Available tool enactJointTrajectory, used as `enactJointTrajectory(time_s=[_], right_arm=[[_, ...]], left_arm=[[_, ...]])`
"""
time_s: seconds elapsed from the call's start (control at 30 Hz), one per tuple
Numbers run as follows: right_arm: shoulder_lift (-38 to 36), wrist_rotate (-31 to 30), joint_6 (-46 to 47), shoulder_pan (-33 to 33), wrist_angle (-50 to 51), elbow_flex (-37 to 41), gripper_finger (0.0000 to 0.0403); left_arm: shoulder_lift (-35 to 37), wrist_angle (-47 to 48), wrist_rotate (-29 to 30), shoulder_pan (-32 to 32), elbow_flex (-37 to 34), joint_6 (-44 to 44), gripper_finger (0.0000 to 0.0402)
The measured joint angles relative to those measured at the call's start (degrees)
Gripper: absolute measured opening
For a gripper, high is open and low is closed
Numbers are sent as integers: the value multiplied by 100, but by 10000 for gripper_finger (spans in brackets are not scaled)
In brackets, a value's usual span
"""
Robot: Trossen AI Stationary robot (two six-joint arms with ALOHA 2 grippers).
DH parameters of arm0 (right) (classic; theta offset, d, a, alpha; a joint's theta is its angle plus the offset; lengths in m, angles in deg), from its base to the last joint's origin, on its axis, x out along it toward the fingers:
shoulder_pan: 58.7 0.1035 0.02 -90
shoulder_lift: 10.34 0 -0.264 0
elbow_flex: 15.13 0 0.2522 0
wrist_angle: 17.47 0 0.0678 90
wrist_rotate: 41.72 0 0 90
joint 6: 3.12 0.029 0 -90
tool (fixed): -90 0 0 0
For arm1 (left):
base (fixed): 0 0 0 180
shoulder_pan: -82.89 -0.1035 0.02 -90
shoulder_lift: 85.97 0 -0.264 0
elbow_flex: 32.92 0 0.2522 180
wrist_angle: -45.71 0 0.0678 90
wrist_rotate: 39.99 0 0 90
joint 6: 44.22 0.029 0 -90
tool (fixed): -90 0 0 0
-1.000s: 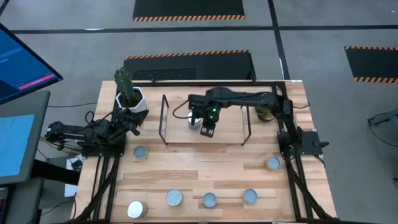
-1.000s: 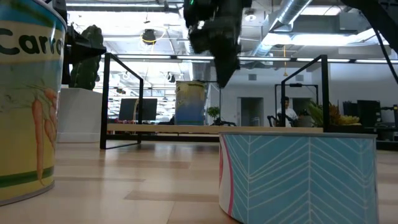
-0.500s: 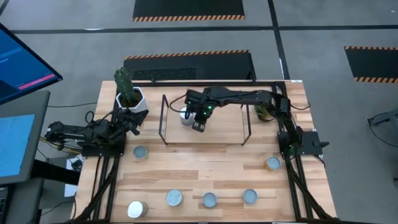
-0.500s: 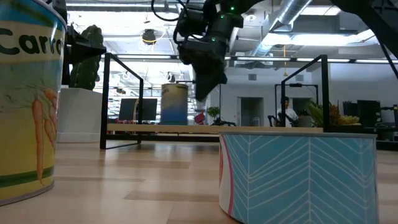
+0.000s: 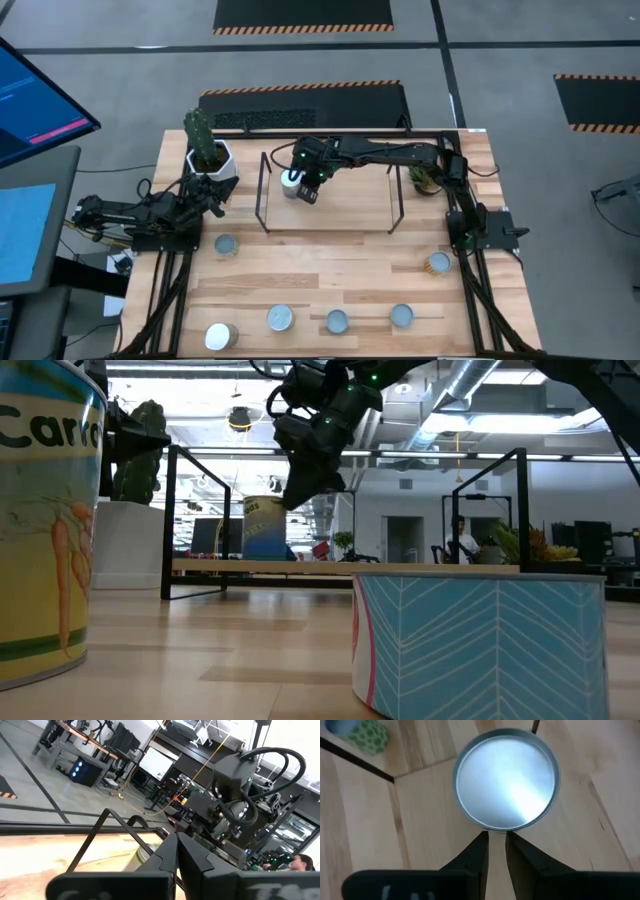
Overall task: Pick and place cans onto a shelf
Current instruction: Put the canned peas on the shelf
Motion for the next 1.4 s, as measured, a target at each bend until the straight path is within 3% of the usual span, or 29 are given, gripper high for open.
enactJointTrajectory(time_s=[0.33,0.57,1.4], right_arm=[[0,-21,1,0,499,5,90],[162,-349,16,2,-6,11,90],[229,-351,42,4,-900,17,90]], left_arm=[[0,0,0,-1,0,0,0],[-2,0,0,0,0,0,0],[-2,2,0,-1,0,1,0]])
